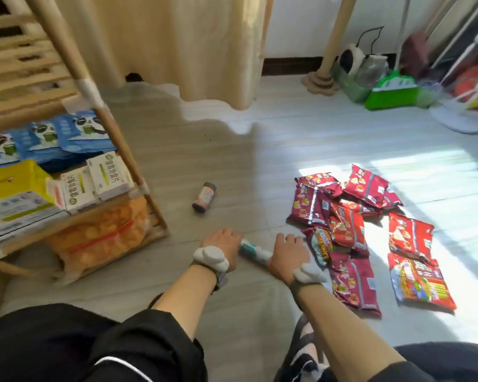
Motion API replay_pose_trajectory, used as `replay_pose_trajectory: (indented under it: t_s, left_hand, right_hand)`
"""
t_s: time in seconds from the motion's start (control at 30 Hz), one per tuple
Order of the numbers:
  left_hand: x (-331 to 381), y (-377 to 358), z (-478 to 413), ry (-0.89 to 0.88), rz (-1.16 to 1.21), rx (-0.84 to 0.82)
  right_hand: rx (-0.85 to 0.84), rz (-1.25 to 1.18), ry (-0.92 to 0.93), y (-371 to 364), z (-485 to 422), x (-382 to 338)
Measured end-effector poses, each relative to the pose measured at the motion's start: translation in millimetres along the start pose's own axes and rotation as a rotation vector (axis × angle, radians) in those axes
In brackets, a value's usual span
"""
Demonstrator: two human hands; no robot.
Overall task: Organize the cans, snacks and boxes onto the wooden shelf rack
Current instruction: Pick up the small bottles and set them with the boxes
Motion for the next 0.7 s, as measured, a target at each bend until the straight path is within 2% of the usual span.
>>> replay_pose_trajectory:
  t_s: [0.2,0.33,0.4,0.53,0.7]
  left_hand:
    - [76,-32,-63,-0.19,-0.035,-0.06]
    - [109,-66,-98,-0.232,-0.121,-0.107]
    - [110,-78,-106,-0.226,-0.148,-0.128]
    - [106,-106,-132,-0.177,-0.186,-0.195]
    - [86,-112,-149,-0.159,-0.257,-0.18]
  right_hand:
    - [-0.131,-0.028,-0.118,-53,-7,86]
    - [-0.166,-0.044,-0.083,-86,-19,101]
    - [-0.17,-0.045,-0.029,-95,-23,93]
    - [-0.228,-0.087,-0.047,-126,-42,93]
    - [-0.222,-0.032,-0.028,-140,-55,96]
Point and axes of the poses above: each hand's wrist, its own z-axis away from the middle knuckle, its own y-axis out of the back of the hand, x = y × z, the point moved 4 cm from there along -z, towards the middle knuckle, and after that the axes turned 3 degrees about z, right-handed, at the moved point
